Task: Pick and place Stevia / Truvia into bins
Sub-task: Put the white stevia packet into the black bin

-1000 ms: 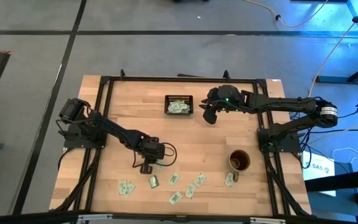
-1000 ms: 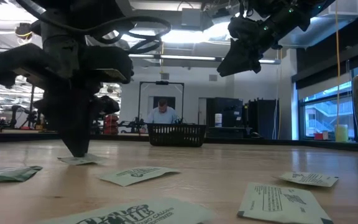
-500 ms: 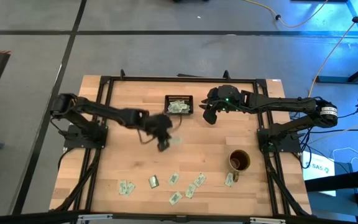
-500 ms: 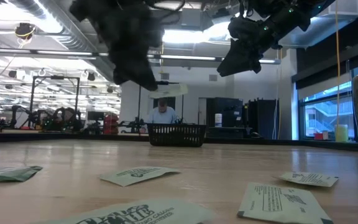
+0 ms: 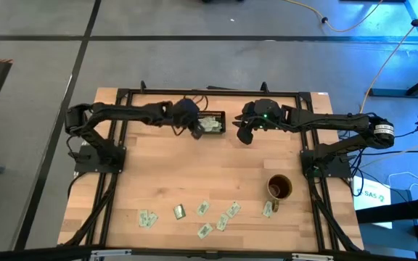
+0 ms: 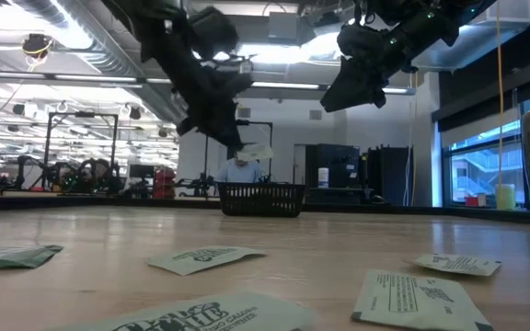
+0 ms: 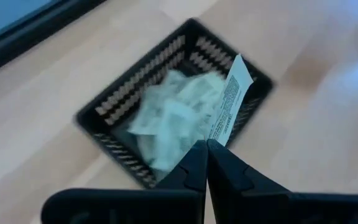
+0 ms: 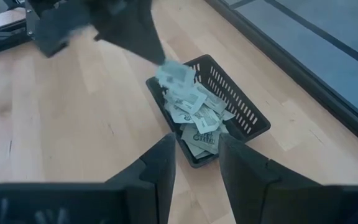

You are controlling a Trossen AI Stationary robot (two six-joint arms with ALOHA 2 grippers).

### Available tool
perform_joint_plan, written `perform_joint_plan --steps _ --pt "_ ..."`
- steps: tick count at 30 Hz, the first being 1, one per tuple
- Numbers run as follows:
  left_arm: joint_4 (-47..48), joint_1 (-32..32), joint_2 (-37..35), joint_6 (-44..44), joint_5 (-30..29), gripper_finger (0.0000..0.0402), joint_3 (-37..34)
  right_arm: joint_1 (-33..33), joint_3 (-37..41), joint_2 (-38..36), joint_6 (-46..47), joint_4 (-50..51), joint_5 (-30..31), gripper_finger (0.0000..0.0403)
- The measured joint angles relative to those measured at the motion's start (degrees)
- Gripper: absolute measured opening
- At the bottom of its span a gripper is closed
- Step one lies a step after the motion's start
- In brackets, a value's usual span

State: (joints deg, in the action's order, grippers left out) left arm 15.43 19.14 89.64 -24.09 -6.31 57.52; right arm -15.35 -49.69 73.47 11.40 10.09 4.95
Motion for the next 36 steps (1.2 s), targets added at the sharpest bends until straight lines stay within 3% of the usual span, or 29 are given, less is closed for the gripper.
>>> perform_joint_plan --steps 16,29,36 --pt "-0.5 2.2 6.3 0.9 1.1 0.0007 0.0 0.0 0.0 0.0 0.0 0.0 0.0 0.0124" --pt "-0.7 4.2 3.2 2.6 3.8 0.0058 0.0 0.1 0.0 0.0 -2.7 0.0 -0.1 0.0124" --pt "-0.8 2.6 -1.6 5.7 12.4 0.0052 0.0 3.2 0.0 0.0 -10.6 0.5 -9.9 0.0124"
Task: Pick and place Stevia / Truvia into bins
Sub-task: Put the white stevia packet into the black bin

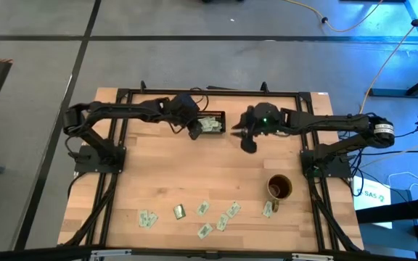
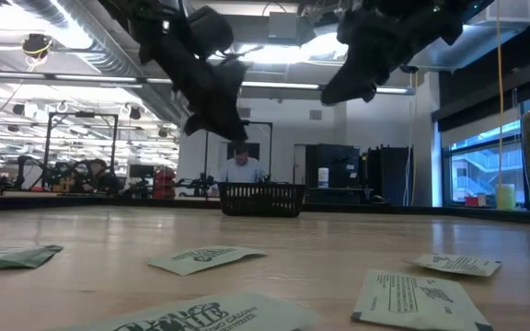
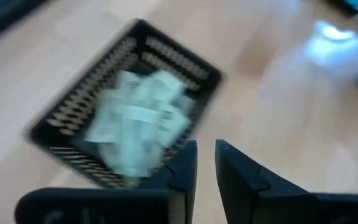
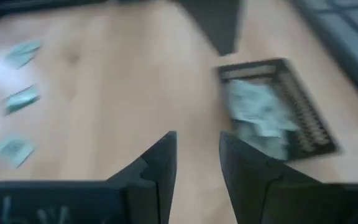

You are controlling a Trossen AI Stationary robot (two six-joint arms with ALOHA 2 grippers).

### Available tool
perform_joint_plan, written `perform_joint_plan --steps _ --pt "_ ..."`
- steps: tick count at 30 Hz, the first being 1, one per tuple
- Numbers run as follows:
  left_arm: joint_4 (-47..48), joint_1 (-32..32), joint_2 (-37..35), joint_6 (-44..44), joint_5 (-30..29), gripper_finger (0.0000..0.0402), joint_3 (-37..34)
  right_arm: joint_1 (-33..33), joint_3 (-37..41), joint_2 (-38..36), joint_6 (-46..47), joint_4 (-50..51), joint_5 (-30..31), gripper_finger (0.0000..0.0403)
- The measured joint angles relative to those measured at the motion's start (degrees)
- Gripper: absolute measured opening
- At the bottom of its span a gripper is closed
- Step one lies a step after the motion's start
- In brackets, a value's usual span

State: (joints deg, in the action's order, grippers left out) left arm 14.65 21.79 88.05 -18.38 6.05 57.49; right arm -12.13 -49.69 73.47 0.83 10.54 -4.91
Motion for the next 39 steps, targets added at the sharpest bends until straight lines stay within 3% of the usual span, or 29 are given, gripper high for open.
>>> perform_joint_plan --steps 5,8,16,23,30,34,39 --pt "0.1 -2.0 -0.6 -4.5 3.8 0.0056 0.0 6.1 0.0 0.0 -1.3 2.2 -2.2 0.0124" --pt "0.2 -3.1 -0.6 -2.7 6.1 0.0056 0.0 10.3 -1.9 0.0 -1.5 7.8 -2.2 0.0124" --pt "1.9 -6.1 -0.6 0.3 6.2 0.0047 0.0 20.7 -16.4 4.4 0.3 27.9 5.4 0.0124" --pt "7.0 -8.1 -0.6 3.6 6.2 0.0049 0.0 27.7 -33.6 15.4 5.2 50.2 8.5 0.0124" --pt "7.5 -9.1 -0.6 4.7 6.1 0.0043 0.0 32.4 -47.0 31.2 6.5 71.1 5.0 0.0124" --pt "7.9 -9.1 -0.6 5.4 6.1 0.0043 0.0 34.1 -50.5 38.4 6.2 76.1 2.0 0.0124" --pt "8.4 -9.1 -0.6 6.2 6.1 0.0042 0.0 36.9 -50.4 42.7 4.3 73.9 0.1 0.0124"
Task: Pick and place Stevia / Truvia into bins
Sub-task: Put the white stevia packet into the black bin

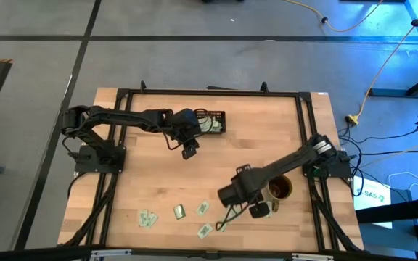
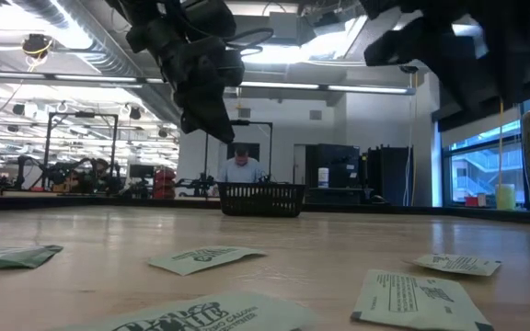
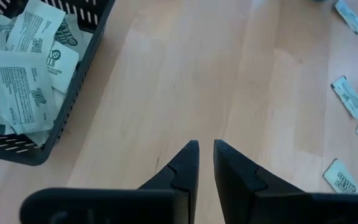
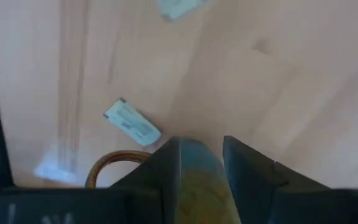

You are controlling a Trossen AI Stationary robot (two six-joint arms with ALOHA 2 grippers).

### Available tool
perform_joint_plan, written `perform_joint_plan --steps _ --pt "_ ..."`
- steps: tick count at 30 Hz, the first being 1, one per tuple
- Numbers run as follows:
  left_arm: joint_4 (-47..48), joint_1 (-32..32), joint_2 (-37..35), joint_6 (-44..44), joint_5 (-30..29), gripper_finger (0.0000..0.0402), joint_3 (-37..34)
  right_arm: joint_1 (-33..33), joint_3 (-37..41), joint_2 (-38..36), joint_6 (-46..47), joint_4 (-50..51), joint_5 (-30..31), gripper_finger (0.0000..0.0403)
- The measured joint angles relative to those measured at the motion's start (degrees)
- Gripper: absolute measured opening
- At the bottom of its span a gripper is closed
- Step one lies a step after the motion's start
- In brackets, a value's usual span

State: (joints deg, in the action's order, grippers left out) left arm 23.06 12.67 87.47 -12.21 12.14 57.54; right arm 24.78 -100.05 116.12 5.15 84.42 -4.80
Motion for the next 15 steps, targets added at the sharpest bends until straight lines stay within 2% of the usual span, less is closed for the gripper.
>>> perform_joint_plan --steps 7,15 --pt "0.0 0.0 0.0 2.1 0.0 0.0045 0.0 2.7 0.1 2.7 -7.0 -0.3 -1.0 0.0124" --pt "0.0 0.0 0.0 2.5 -0.1 0.004 0.0 3.1 0.1 5.1 -7.6 -0.4 -4.3 0.0124"
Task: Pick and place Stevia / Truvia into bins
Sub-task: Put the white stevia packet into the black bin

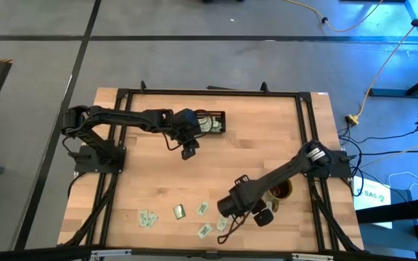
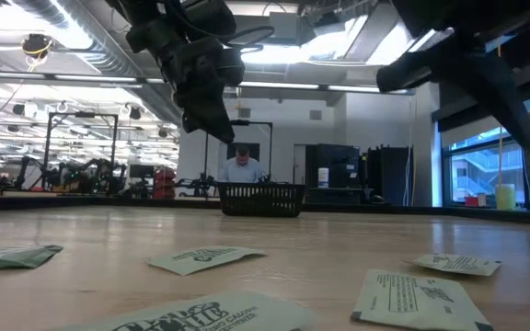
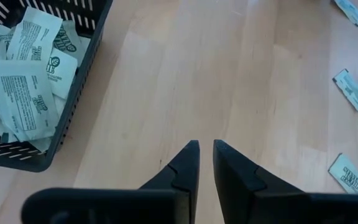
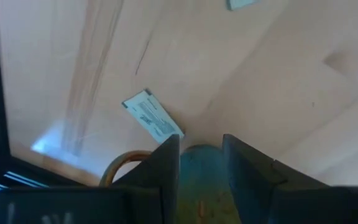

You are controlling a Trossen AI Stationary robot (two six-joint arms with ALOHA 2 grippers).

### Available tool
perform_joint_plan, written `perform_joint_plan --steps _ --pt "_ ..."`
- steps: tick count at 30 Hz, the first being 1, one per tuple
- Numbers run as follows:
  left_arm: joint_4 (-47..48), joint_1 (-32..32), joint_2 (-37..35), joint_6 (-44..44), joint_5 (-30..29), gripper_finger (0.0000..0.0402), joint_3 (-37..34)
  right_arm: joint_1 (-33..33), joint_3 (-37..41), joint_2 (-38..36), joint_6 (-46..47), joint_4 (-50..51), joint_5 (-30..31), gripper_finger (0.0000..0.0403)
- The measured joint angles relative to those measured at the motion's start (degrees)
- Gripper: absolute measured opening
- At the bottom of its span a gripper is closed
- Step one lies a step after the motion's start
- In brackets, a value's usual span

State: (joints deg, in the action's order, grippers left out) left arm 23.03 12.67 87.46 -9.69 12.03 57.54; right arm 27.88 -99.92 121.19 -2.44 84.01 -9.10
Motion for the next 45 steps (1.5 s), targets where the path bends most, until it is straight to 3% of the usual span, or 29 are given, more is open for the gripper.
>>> perform_joint_plan --steps 17,25,45 --pt "2.1 0.0 0.0 3.1 -0.3 0.0039 0.0 4.8 0.0 7.1 1.9 -0.4 -0.1 0.0124" --pt "2.1 0.0 0.0 4.5 -0.4 0.0042 0.0 5.0 0.1 7.5 6.5 -0.3 -2.0 0.0124" --pt "2.5 0.0 0.0 4.5 -0.4 0.0038 0.0 6.5 5.6 7.5 5.4 -3.7 -2.7 0.0124"
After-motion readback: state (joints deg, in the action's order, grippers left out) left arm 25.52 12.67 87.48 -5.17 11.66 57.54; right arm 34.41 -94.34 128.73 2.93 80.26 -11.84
